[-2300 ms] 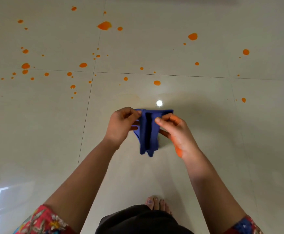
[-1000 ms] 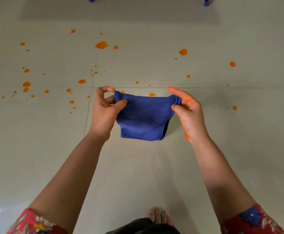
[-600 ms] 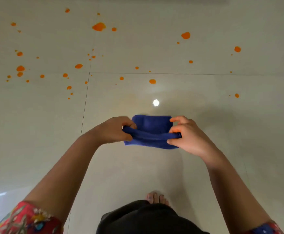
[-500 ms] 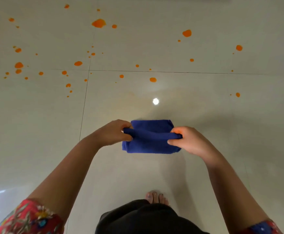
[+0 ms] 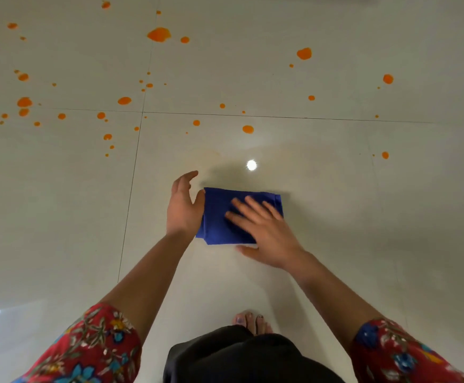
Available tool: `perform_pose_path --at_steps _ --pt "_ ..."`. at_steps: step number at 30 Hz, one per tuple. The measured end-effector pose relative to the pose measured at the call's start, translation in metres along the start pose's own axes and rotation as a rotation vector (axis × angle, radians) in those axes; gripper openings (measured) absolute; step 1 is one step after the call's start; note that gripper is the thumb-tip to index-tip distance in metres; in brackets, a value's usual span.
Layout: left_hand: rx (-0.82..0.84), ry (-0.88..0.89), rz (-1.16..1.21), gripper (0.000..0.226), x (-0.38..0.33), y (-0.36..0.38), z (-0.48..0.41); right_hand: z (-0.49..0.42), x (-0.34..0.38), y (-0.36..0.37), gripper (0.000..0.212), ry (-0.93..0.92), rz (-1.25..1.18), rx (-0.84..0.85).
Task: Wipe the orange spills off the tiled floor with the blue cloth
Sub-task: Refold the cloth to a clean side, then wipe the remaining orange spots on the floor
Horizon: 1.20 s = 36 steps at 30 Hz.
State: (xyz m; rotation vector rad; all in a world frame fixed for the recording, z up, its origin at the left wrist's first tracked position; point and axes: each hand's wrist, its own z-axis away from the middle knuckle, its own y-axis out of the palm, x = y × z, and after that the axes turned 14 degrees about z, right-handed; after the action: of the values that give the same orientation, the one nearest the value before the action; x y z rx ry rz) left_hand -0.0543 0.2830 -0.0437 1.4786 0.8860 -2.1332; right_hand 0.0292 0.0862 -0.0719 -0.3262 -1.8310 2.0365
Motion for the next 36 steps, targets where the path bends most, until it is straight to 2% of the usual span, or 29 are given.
perform_pose_path --at_steps 2,3,6,9,10,12,14,17,19,21,25,29,34,36 --pt "0.007 0.024 -0.088 0.038 0.007 -0.002 0.006 0.006 0.004 0.014 0.055 -0.077 0.035 0.024" --pt "0.028 0.049 -0.134 0.037 0.009 -0.004 0.008 0.005 0.003 0.016 0.049 -0.014 -0.01 -0.015" --pt "0.078 0.146 -0.227 0.035 0.012 -0.005 0.007 -0.009 0.006 -0.01 0.049 0.419 -0.357 -0.171" --pt "0.111 0.15 -0.276 0.035 0.011 0.001 -0.001 -0.017 -0.011 -0.037 0.031 0.74 -0.681 -0.282" --pt "0.14 0.151 -0.294 0.036 0.011 0.007 -0.003 -0.012 -0.023 -0.048 0.027 0.819 -0.717 -0.323" --pt "0.215 0.175 -0.333 0.037 0.009 0.018 -0.007 0.006 -0.047 -0.071 0.024 0.939 -0.662 -0.361" --pt "0.296 0.226 -0.366 0.036 0.003 0.035 -0.01 0.031 -0.07 -0.095 0.027 1.034 -0.465 -0.379" --pt "0.434 0.333 -0.436 0.037 -0.008 0.059 -0.01 0.057 -0.084 -0.116 0.041 1.125 -0.142 -0.207" --pt "0.532 0.372 -0.456 0.039 -0.013 0.076 -0.011 0.063 -0.084 -0.113 0.048 1.166 -0.022 -0.067" --pt "0.6 0.4 -0.462 0.041 -0.015 0.092 -0.015 0.062 -0.091 -0.085 0.047 1.167 0.056 -0.035" --pt "0.722 0.427 -0.528 0.052 -0.019 0.118 -0.026 0.052 -0.087 -0.006 0.057 1.152 -0.098 0.148" --pt "0.778 0.426 -0.602 0.065 -0.025 0.141 -0.049 0.072 -0.083 0.024 0.057 1.279 -0.095 0.098" --pt "0.785 0.454 -0.686 0.083 -0.032 0.167 -0.082 0.077 -0.185 0.024 0.055 1.649 -0.141 0.08" --pt "0.79 0.46 -0.708 0.088 -0.035 0.178 -0.094 0.048 -0.224 0.016 0.058 1.628 -0.181 0.06"
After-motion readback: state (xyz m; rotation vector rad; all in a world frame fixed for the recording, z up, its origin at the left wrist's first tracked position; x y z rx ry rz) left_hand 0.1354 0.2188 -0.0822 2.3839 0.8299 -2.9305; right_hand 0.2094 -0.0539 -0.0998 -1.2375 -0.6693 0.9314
